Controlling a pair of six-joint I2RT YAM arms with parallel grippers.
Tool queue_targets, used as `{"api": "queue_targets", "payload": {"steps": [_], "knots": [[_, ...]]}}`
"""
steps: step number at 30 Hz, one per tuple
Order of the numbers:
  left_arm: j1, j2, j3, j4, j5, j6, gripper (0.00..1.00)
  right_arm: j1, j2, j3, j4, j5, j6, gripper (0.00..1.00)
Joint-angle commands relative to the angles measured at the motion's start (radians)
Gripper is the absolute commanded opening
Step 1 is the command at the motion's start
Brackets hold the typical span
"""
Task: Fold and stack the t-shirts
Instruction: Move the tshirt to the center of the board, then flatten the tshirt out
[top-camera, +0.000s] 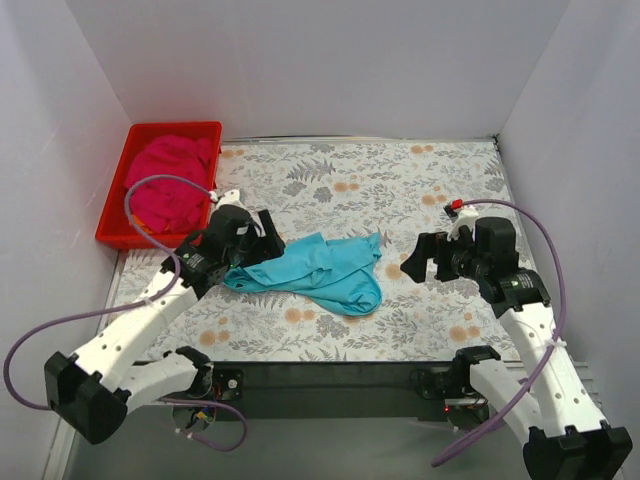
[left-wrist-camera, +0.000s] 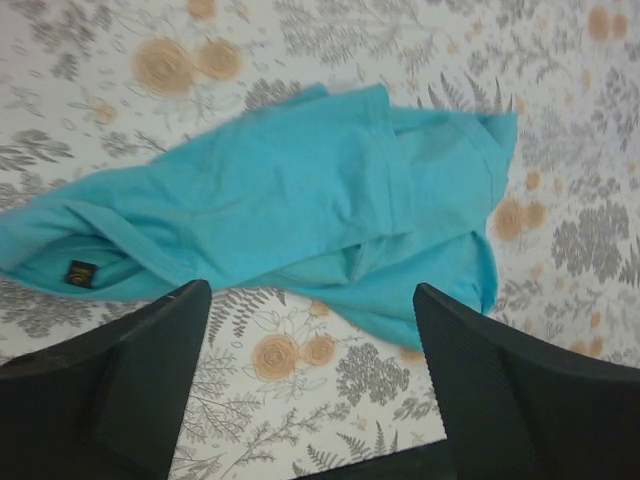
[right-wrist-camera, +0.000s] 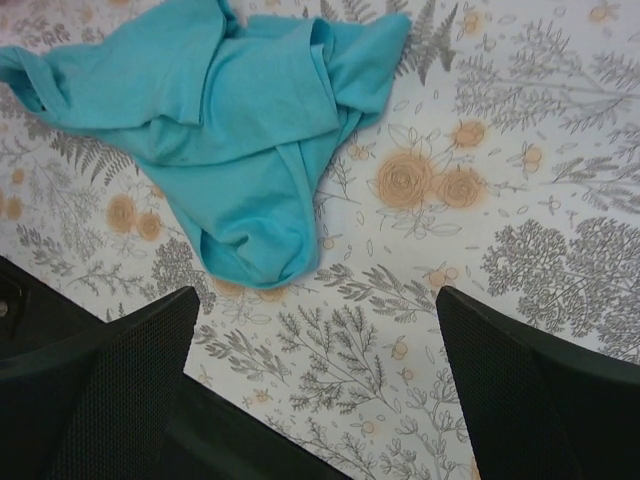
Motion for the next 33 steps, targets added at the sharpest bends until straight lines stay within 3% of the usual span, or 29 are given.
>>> {"api": "queue_targets", "payload": {"steps": [1, 5, 11, 22, 24, 27, 28, 30, 33], "knots": [[-0.064, 0.117, 0.022, 0.049, 0.16, 0.057, 0.7, 0.005, 0.052, -0.035, 0.003, -0.046, 0.032, 0.91], [-0.182, 0.304, 0.109, 0.072, 0.107, 0.083, 0.64, 0.007, 0.097, -0.057, 0.012, -0.026, 0.044, 0.9], [-0.225, 0.582, 0.281, 0.08, 0.052, 0.092, 0.55, 0.009, 0.105, -0.095, 0.041, -0.018, 0.064, 0.89], [-0.246, 0.766, 0.33, 0.056, -0.009, 0.085, 0.49, 0.01, 0.117, -0.15, 0.087, -0.043, 0.073, 0.89], [-0.246, 0.77, 0.324, 0.06, -0.02, 0.085, 0.41, 0.01, 0.121, -0.155, 0.098, -0.049, 0.073, 0.89], [-0.248, 0.762, 0.316, 0.062, -0.043, 0.083, 0.19, 0.012, 0.129, -0.161, 0.113, -0.056, 0.072, 0.89], [-0.248, 0.748, 0.315, 0.062, -0.049, 0.085, 0.07, 0.013, 0.137, -0.161, 0.12, -0.061, 0.072, 0.89], [-0.246, 0.725, 0.313, 0.056, -0.075, 0.088, 0.0, 0.016, 0.144, -0.158, 0.129, -0.069, 0.072, 0.89], [-0.246, 0.661, 0.313, 0.03, -0.116, 0.089, 0.0, 0.031, 0.171, -0.141, 0.15, -0.073, 0.073, 0.87]]}}
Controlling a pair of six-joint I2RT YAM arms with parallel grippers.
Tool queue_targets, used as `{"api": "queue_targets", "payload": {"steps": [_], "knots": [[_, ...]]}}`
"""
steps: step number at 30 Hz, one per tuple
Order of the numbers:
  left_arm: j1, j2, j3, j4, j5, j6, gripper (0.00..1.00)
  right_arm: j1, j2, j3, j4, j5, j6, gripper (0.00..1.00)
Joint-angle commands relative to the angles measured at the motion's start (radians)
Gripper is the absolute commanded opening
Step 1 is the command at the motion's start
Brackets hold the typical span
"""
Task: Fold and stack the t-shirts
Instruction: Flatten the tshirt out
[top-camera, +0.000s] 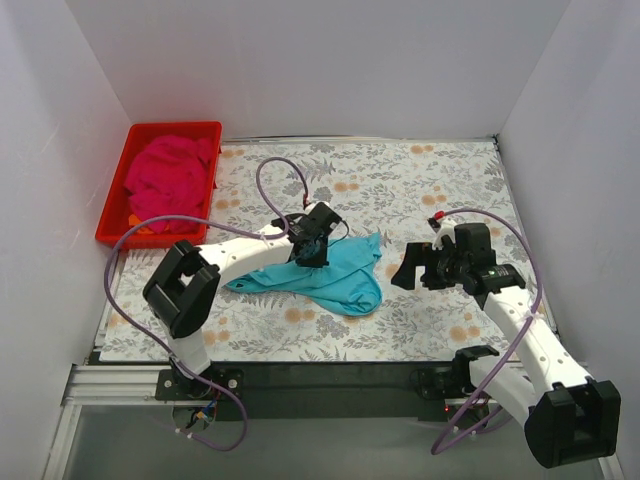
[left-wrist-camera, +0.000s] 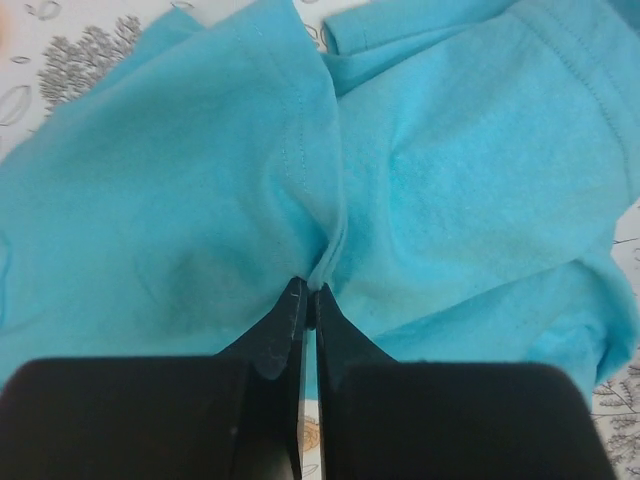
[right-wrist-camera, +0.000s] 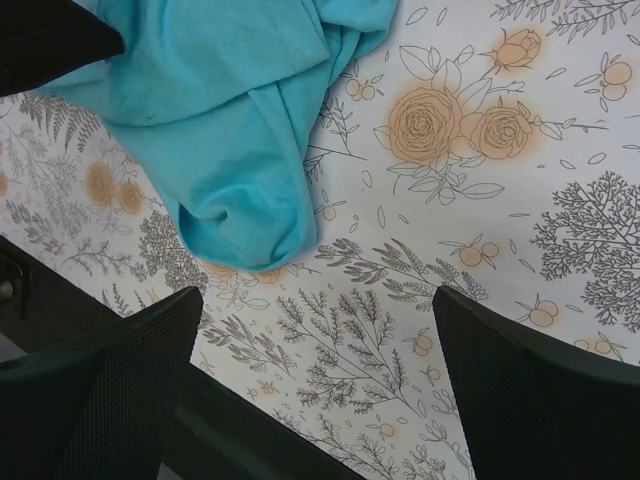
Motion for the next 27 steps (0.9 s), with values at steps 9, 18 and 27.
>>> {"api": "queue_targets", "payload": {"steps": [9, 18, 27], "knots": [[0.014, -0.397, -0.01, -0.158, -0.174, -0.01, 0.0, 0.106, 0.185, 0.118, 0.159, -0.01, 0.008, 0.75], [0.031, -0.589, -0.107, -0.231, -0.156, -0.084, 0.0, 0.205, 0.454, 0.234, 0.264, 0.054, 0.023, 0.72], [0.039, -0.702, -0.121, -0.287, -0.172, -0.122, 0.0, 0.254, 0.716, 0.349, 0.3, 0.116, 0.003, 0.58]]}}
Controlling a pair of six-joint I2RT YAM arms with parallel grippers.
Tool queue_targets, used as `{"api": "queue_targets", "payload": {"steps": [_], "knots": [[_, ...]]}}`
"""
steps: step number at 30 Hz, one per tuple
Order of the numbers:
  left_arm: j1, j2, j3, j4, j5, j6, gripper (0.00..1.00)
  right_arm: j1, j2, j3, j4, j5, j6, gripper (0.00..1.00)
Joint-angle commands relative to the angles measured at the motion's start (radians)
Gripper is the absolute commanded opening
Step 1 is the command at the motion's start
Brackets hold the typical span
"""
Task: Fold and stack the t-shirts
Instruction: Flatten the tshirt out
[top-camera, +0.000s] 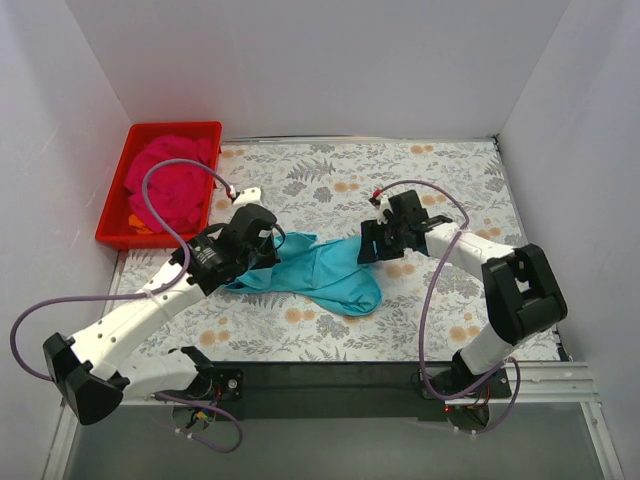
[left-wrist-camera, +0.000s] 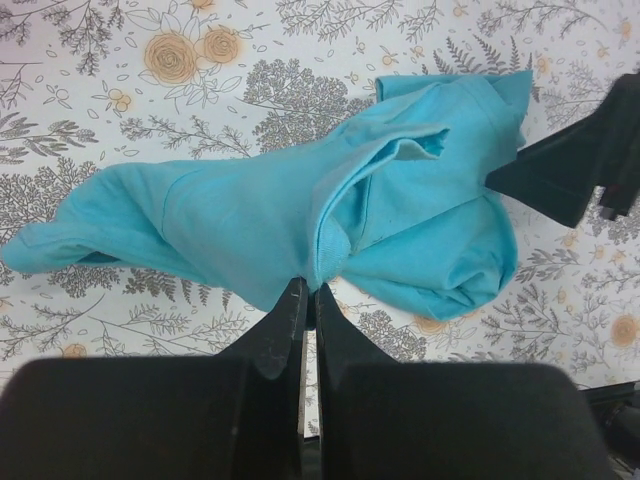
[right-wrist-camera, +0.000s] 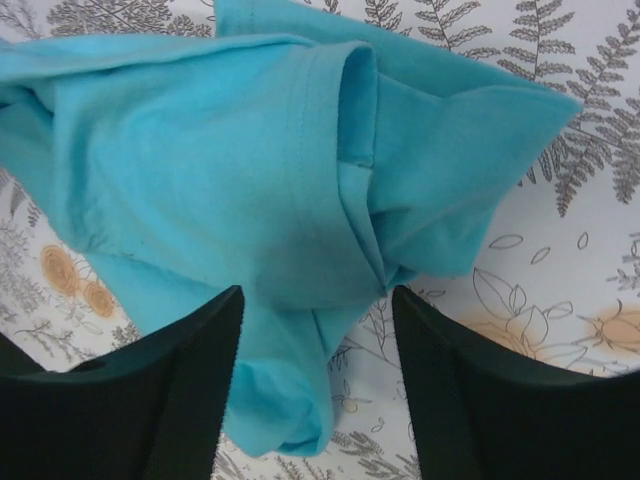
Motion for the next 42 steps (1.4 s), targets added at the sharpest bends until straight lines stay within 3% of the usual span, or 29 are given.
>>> {"api": "queue_targets", "payload": {"steps": [1, 2, 5, 6, 7, 12, 16, 20, 22, 26, 30, 32, 35, 38, 39, 41, 42], "knots": [[0.008, -0.043, -0.005, -0.032, -0.039, -0.025, 0.0, 0.022, 0.064, 0.055, 0.043, 0.038, -0.006, 0.54], [0.009, -0.045, -0.007, -0.032, -0.04, -0.025, 0.0, 0.023, 0.076, 0.056, 0.049, 0.045, -0.006, 0.49], [0.019, -0.036, 0.001, -0.023, -0.045, -0.012, 0.0, 0.024, 0.085, 0.058, 0.048, 0.052, -0.015, 0.21], [0.023, -0.028, 0.018, -0.012, -0.043, -0.001, 0.0, 0.024, 0.062, 0.059, 0.043, 0.075, -0.018, 0.07], [0.04, -0.01, 0.03, -0.004, -0.04, 0.022, 0.0, 0.024, 0.047, 0.065, 0.04, 0.098, -0.029, 0.01], [0.164, 0.127, 0.232, 0.068, 0.046, 0.123, 0.0, -0.002, -0.065, 0.243, -0.099, 0.279, -0.083, 0.01], [0.305, 0.301, 0.566, 0.089, 0.121, 0.151, 0.0, -0.042, -0.106, 0.52, -0.266, 0.365, -0.117, 0.01], [0.339, 0.493, 1.05, 0.043, 0.213, 0.12, 0.0, -0.043, -0.114, 0.882, -0.395, 0.384, -0.164, 0.01], [0.342, 0.533, 1.118, 0.036, 0.253, 0.104, 0.0, -0.043, -0.16, 0.914, -0.417, 0.316, -0.17, 0.01], [0.341, 0.402, 0.973, 0.097, 0.253, 0.09, 0.0, -0.045, -0.312, 0.762, -0.425, 0.09, -0.135, 0.01], [0.342, 0.189, 0.645, 0.125, 0.201, 0.073, 0.0, -0.031, -0.518, 0.412, -0.425, -0.162, -0.052, 0.01], [0.342, 0.063, 0.552, 0.106, 0.137, 0.059, 0.0, 0.007, -0.579, 0.291, -0.425, -0.284, 0.001, 0.01], [0.344, -0.098, 0.385, 0.034, 0.039, 0.027, 0.0, 0.123, -0.669, 0.075, -0.429, -0.333, 0.075, 0.01], [0.342, -0.245, 0.229, 0.004, -0.017, -0.016, 0.0, 0.271, -0.703, -0.062, -0.454, -0.319, 0.116, 0.2], [0.342, -0.276, 0.186, -0.001, -0.038, -0.024, 0.0, 0.298, -0.687, -0.082, -0.468, -0.314, 0.113, 0.35], [0.344, -0.35, 0.092, -0.013, -0.046, -0.035, 0.0, 0.358, -0.66, -0.096, -0.514, -0.256, 0.072, 0.51], [0.342, -0.367, 0.07, -0.035, -0.04, -0.042, 0.0, 0.361, -0.633, -0.081, -0.528, -0.223, 0.058, 0.64]]}}
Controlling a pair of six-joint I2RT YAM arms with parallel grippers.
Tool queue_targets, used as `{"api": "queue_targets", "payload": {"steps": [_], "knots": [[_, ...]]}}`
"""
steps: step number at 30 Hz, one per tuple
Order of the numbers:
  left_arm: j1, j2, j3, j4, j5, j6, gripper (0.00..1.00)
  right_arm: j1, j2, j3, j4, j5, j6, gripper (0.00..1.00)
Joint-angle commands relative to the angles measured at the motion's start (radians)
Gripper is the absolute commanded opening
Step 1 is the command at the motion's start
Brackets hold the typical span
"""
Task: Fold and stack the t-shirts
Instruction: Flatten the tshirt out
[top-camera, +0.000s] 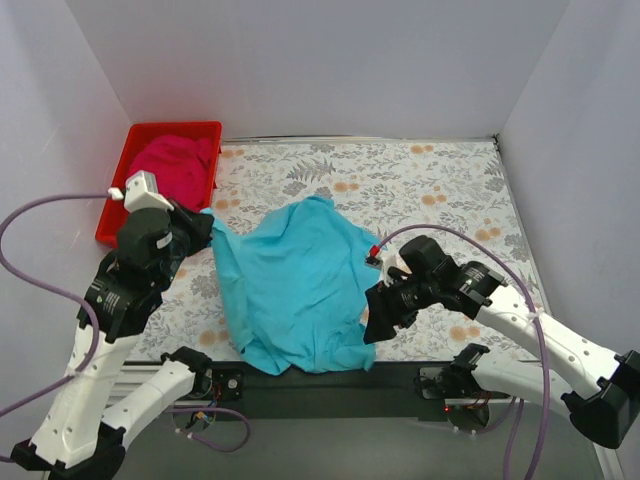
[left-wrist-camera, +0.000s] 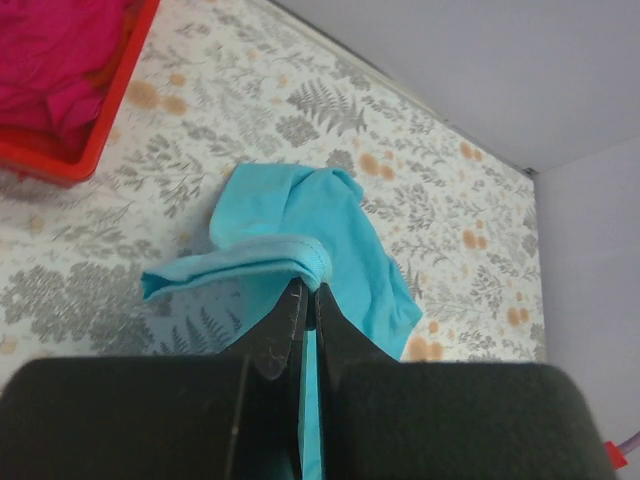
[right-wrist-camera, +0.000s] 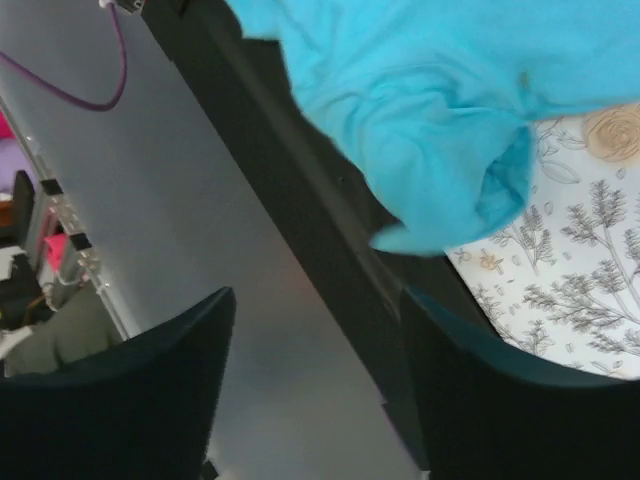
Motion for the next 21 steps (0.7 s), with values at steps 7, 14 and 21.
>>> {"api": "queue_targets", "payload": {"steps": [7, 14, 21], "knots": [[0.002, -0.148, -0.212, -0.125, -0.037, -0.094, 0.0, -0.031, 0.242, 0.272, -0.027, 0.5, -0.133, 0.73], [0.002, -0.171, -0.253, -0.134, -0.034, -0.102, 0.0, -0.14, 0.59, 0.401, 0.14, 0.587, -0.242, 0.73], [0.001, -0.174, -0.275, -0.126, -0.025, -0.094, 0.0, -0.19, 0.874, 0.507, 0.203, 0.62, -0.279, 0.73]]}}
